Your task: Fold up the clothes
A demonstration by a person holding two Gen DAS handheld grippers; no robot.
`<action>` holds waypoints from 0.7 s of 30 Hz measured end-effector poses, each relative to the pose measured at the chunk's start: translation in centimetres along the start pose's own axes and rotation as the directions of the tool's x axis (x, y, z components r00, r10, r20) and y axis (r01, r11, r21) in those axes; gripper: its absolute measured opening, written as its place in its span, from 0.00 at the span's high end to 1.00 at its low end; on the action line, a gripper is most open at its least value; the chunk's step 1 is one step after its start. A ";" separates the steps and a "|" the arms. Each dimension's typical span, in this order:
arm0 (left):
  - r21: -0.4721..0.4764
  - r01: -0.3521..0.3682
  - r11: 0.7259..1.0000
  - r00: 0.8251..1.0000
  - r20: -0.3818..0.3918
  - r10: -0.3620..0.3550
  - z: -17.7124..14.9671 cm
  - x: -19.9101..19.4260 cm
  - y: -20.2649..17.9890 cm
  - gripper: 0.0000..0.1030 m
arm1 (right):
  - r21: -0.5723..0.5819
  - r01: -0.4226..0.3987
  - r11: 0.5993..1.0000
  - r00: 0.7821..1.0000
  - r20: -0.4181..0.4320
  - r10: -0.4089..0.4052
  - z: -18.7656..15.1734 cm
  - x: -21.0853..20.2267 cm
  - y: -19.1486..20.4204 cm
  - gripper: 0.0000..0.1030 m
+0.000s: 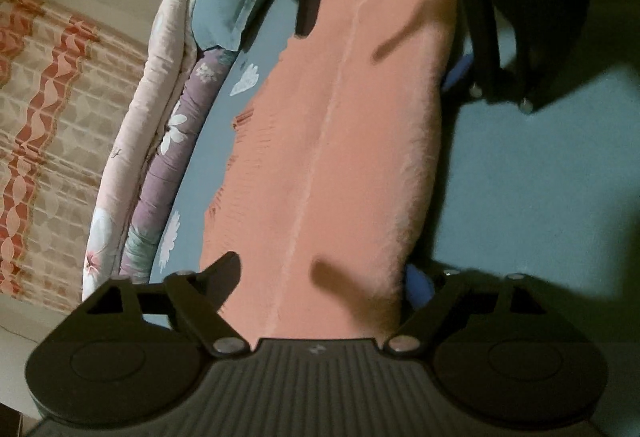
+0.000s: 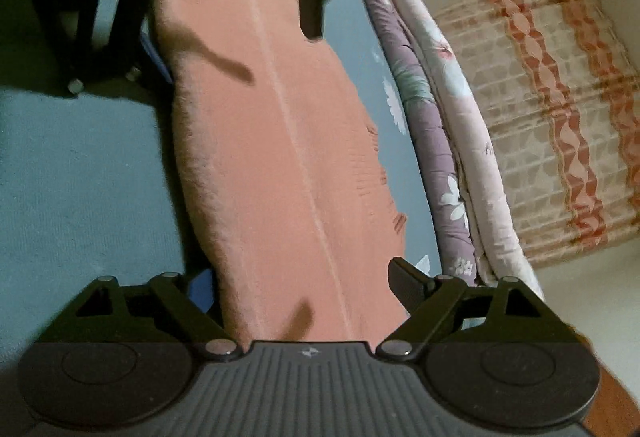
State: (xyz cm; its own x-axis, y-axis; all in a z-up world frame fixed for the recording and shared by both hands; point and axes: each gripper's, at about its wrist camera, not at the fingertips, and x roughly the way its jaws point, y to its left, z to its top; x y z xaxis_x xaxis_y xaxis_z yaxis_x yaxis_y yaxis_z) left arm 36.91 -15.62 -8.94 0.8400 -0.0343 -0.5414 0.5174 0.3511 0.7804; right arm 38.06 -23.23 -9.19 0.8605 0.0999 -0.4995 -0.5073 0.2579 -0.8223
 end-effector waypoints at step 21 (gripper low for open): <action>-0.009 -0.081 0.997 0.991 -0.107 0.079 -1.9 2.3 1.5 0.13 | 0.007 0.061 0.998 0.994 -0.088 -0.060 -4.1 2.0 -2.5 0.12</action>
State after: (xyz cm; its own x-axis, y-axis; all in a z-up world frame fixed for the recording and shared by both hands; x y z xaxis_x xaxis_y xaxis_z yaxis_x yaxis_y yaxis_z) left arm 39.33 -13.36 -9.65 0.8562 0.0935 -0.5081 0.4465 0.3609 0.8188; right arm 40.85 -27.67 -9.20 0.8821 -0.0006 -0.4711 -0.4535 0.2699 -0.8494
